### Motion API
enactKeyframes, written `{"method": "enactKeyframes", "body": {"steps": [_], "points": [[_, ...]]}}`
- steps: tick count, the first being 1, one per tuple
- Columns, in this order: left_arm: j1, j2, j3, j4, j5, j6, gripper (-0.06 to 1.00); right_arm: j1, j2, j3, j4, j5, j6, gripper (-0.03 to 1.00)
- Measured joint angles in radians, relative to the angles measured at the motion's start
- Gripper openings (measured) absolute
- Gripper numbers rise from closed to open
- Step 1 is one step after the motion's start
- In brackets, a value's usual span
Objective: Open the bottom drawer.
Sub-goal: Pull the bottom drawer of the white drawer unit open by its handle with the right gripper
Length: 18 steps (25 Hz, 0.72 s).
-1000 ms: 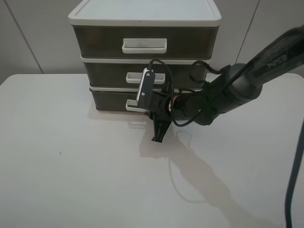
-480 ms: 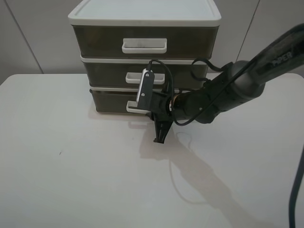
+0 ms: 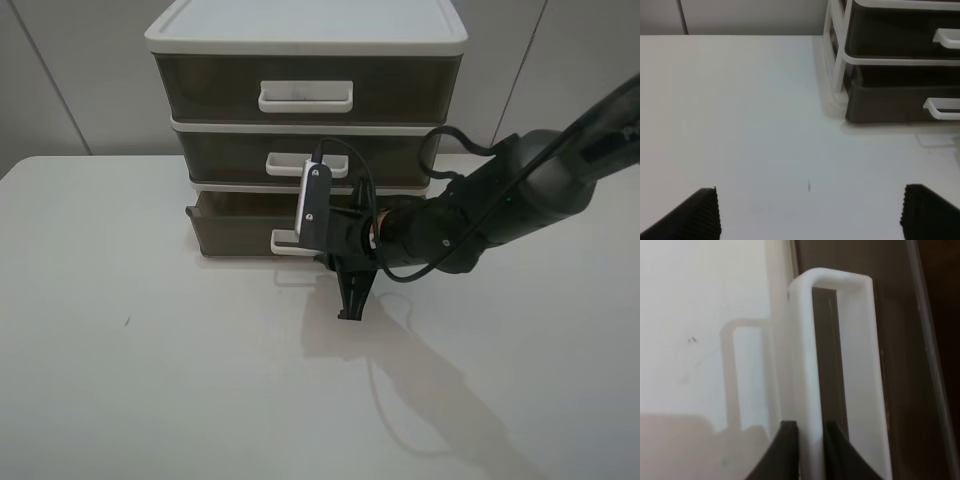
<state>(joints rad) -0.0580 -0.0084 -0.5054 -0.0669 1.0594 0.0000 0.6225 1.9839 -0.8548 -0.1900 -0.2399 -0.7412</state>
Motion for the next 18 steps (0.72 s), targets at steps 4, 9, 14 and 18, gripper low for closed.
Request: {"method": "enactKeyframes", "body": {"steps": [4,9,14,18], "points": [[0.0,0.0,0.0,0.0,0.0,0.0,0.74,0.001,-0.031,0.019,-0.012,0.033,0.0,0.1],[0.0,0.0,0.0,0.0,0.0,0.0,0.74,0.004,-0.065,0.02,-0.013,0.097,-0.001,0.1],[0.0,0.0,0.0,0.0,0.0,0.0,0.74,0.01,-0.082,0.02,-0.006,0.138,0.0,0.1],[0.0,0.0,0.0,0.0,0.0,0.0,0.74,0.01,-0.082,0.02,-0.006,0.141,0.0,0.1]]}}
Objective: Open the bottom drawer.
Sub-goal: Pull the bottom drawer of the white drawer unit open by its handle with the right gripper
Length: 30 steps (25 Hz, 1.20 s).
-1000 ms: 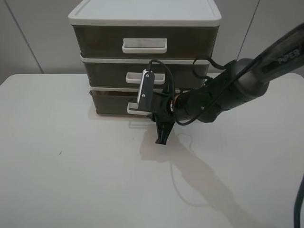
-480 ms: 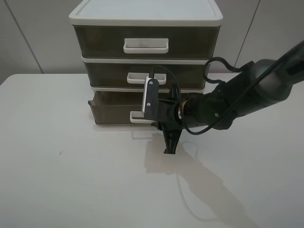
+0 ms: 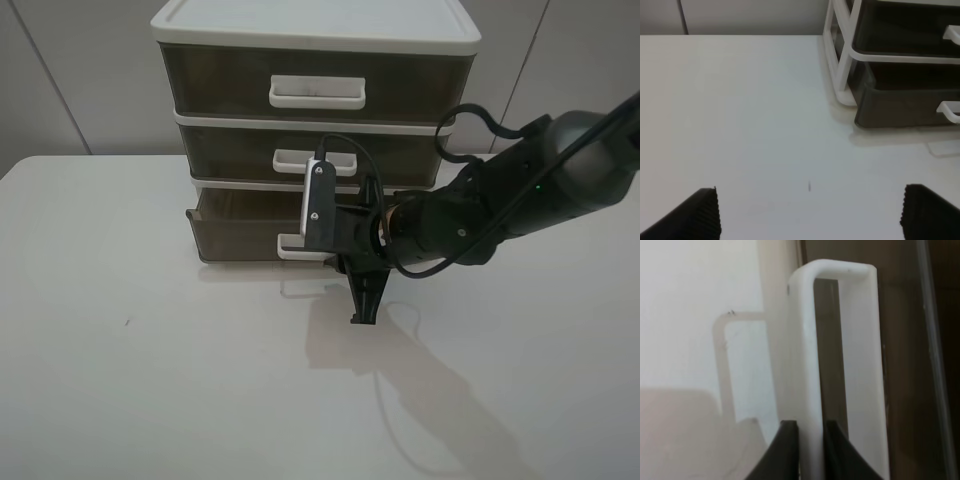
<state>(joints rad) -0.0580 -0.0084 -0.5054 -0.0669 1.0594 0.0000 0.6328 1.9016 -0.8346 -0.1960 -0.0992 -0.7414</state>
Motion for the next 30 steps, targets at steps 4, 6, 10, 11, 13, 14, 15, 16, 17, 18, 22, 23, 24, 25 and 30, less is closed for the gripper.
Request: {"method": "enactKeyframes", "body": {"steps": [4,6,10,11,13,14,15,16,17,18,22,23,24,25,30], "points": [[0.0,0.0,0.0,0.0,0.0,0.0,0.74,0.001,0.0,0.001,0.001,-0.001,0.003,0.1],[0.0,0.0,0.0,0.0,0.0,0.0,0.74,0.007,0.001,0.003,0.015,-0.009,0.003,0.1],[0.0,0.0,0.0,0.0,0.0,0.0,0.74,0.024,0.02,0.003,0.022,-0.001,0.003,0.1],[0.0,0.0,0.0,0.0,0.0,0.0,0.74,0.025,0.023,0.003,0.024,-0.001,0.003,0.1],[0.0,0.0,0.0,0.0,0.0,0.0,0.74,0.026,0.023,0.003,0.026,-0.001,0.003,0.1],[0.0,0.0,0.0,0.0,0.0,0.0,0.74,0.027,0.023,0.003,0.029,-0.003,0.003,0.1],[0.0,0.0,0.0,0.0,0.0,0.0,0.74,0.032,0.023,0.003,0.031,-0.004,0.003,0.1],[0.0,0.0,0.0,0.0,0.0,0.0,0.74,0.035,0.023,0.003,0.035,-0.004,0.003,0.1],[0.0,0.0,0.0,0.0,0.0,0.0,0.74,0.037,0.023,0.003,0.04,-0.004,0.003,0.1],[0.0,0.0,0.0,0.0,0.0,0.0,0.74,0.04,0.024,0.003,0.044,-0.002,0.003,0.1],[0.0,0.0,0.0,0.0,0.0,0.0,0.74,0.05,0.024,0.003,0.062,0.002,0.003,0.1],[0.0,0.0,0.0,0.0,0.0,0.0,0.74,0.053,0.024,0.003,0.065,0.005,0.003,0.1],[0.0,0.0,0.0,0.0,0.0,0.0,0.74,0.059,0.024,0.003,0.067,0.008,0.003,0.09],[0.0,0.0,0.0,0.0,0.0,0.0,0.74,0.064,0.024,0.003,0.069,0.012,0.005,0.09],[0.0,0.0,0.0,0.0,0.0,0.0,0.74,0.086,0.024,0.003,0.091,0.021,0.014,0.08]]}}
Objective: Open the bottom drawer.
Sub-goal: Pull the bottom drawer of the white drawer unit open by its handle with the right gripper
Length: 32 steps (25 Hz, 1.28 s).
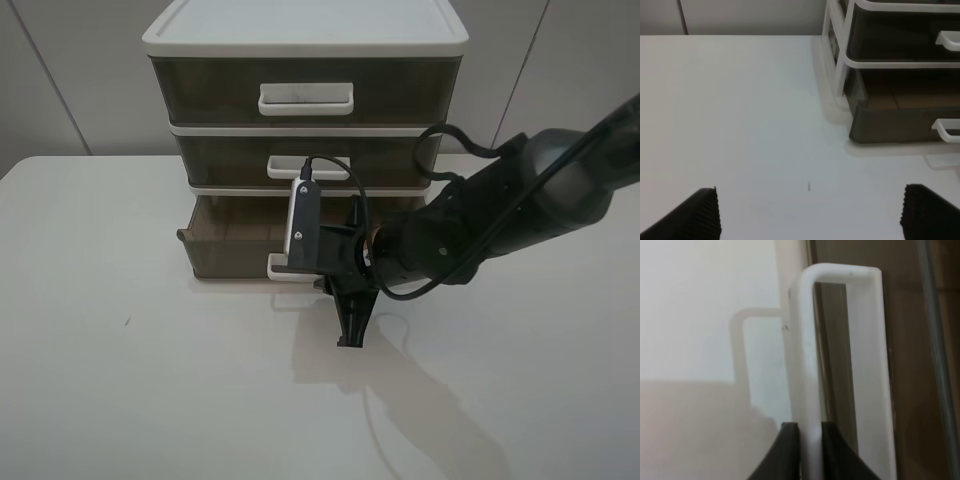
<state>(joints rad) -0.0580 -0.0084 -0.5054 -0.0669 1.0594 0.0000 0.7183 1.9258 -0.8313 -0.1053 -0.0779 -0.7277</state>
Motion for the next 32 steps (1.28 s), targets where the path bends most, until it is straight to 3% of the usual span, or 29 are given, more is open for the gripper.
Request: {"method": "enactKeyframes", "body": {"steps": [19,32], "points": [[0.0,0.0,0.0,0.0,0.0,0.0,0.74,0.06,-0.045,0.0,0.039,0.162,0.011,0.07],[0.0,0.0,0.0,0.0,0.0,0.0,0.74,0.126,-0.05,0.0,0.089,0.208,0.024,0.07]]}}
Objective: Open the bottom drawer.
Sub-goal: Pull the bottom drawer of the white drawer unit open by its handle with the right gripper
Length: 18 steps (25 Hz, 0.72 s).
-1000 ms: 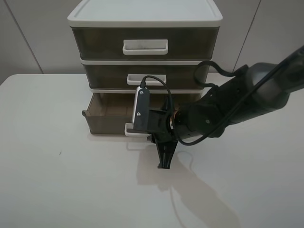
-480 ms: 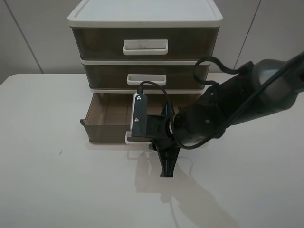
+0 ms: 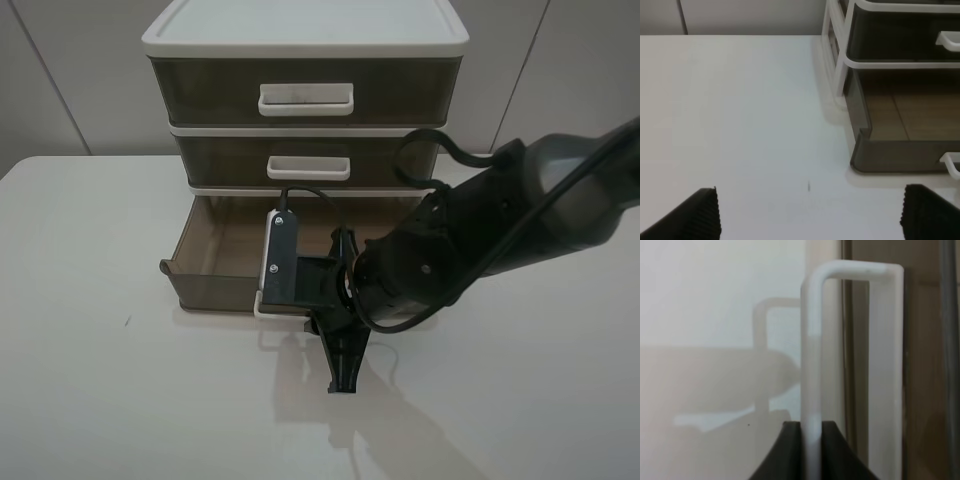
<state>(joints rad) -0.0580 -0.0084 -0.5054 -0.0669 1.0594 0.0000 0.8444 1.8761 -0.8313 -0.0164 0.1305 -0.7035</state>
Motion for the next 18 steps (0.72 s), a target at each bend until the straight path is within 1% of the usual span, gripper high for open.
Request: {"method": "enactKeyframes", "body": {"steps": [10,18], "points": [[0.0,0.0,0.0,0.0,0.0,0.0,0.74,0.013,-0.009,0.0,0.003,0.045,0.0,0.07],[0.0,0.0,0.0,0.0,0.0,0.0,0.74,0.04,-0.011,0.0,0.016,0.081,0.004,0.07]]}}
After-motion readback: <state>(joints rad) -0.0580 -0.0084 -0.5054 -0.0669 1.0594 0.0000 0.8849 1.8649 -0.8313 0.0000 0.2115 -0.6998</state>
